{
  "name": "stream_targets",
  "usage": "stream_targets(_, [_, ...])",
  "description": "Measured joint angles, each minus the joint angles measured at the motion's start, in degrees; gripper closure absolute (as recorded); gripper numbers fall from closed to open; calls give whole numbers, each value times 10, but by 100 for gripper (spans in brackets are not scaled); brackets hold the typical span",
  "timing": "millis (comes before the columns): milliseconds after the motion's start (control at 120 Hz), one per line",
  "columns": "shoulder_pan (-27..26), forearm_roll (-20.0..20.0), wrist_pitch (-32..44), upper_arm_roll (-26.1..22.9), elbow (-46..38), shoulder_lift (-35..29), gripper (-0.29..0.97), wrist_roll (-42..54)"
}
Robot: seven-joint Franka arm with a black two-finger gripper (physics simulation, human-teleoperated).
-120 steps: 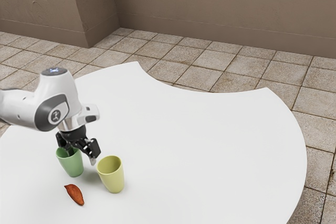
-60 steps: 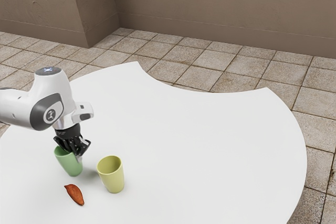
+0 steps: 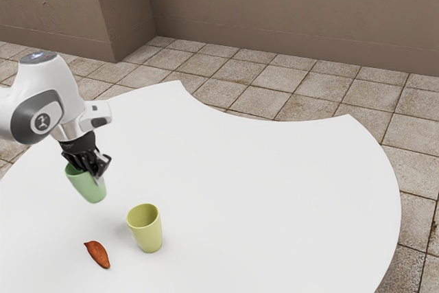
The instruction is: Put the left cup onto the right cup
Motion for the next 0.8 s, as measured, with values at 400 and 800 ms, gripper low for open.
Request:
stream_targets(400, [-8,-4,-134,-119,28,-68,76,0])
stream_targets(800, [-18,-55,-132,-171,77,-7,76,1])
